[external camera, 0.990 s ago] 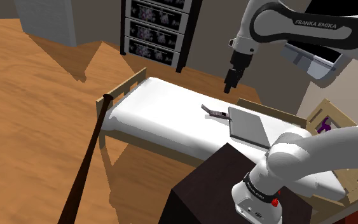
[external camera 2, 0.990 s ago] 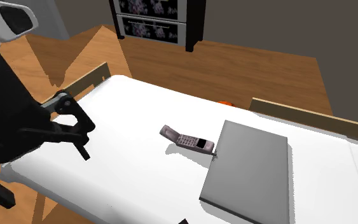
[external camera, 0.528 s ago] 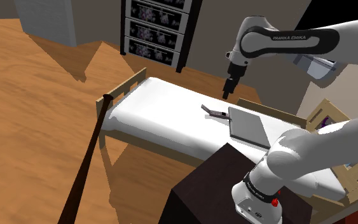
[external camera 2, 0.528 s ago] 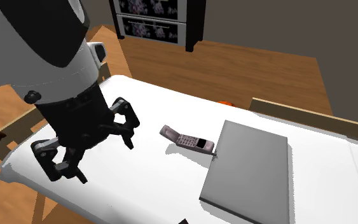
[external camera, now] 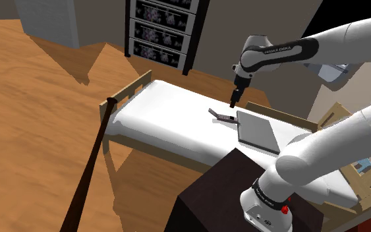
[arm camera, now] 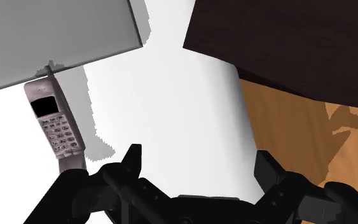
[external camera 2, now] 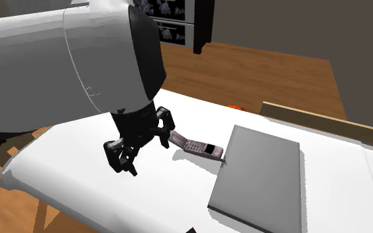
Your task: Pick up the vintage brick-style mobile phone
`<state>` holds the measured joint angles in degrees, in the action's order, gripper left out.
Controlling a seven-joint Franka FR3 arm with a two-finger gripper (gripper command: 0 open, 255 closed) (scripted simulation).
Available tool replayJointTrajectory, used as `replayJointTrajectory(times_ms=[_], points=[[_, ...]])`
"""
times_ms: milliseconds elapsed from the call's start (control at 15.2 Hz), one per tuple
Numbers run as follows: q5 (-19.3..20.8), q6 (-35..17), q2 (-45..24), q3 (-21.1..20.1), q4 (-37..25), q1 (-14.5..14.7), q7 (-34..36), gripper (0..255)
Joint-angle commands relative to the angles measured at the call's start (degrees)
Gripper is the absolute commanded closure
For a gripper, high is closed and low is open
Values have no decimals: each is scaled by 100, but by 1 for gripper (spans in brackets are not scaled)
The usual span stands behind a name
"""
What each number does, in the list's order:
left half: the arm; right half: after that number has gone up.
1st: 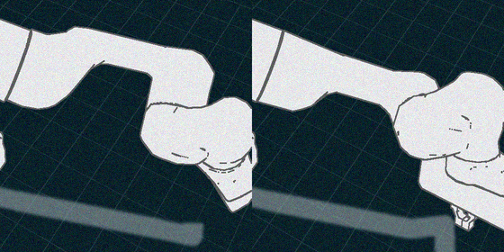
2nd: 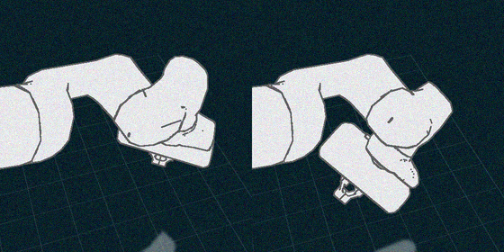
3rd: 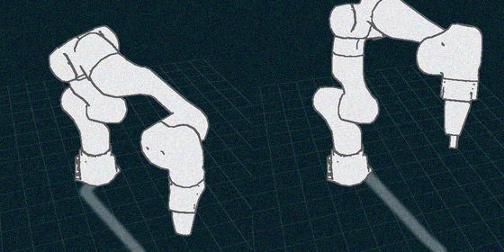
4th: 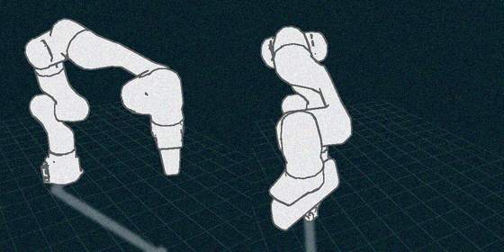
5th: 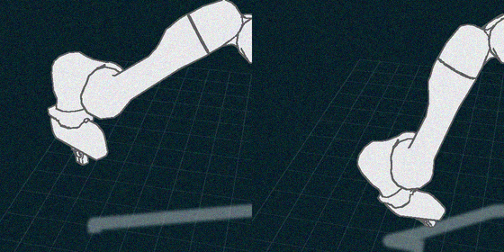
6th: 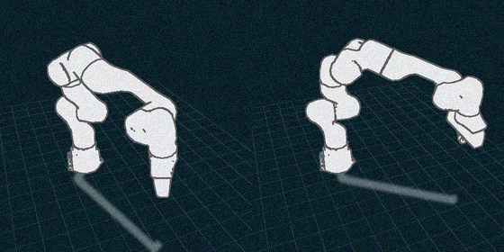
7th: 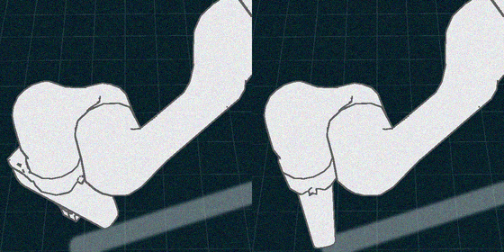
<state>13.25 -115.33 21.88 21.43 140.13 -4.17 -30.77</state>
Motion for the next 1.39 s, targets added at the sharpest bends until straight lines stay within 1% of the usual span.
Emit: replayJointTrajectory(times_ms=[0, 198, 330, 660, 924, 1122, 1320], points=[[-22, -319, -410, 208, -116, -10, -282, 0], [-150, -750, -1039, 490, -324, -24, -726, 0], [-307, -1016, -1488, 654, -502, -37, -1052, 0], [-939, -1561, -2691, 891, -1080, -180, -1964, 0], [-1542, -1831, -3670, 843, -1689, -479, -2688, 0], [-1927, -1936, -4376, 698, -2231, -796, -3144, 0], [-2220, -1970, -5060, 518, -2846, -1140, -3507, 0]])
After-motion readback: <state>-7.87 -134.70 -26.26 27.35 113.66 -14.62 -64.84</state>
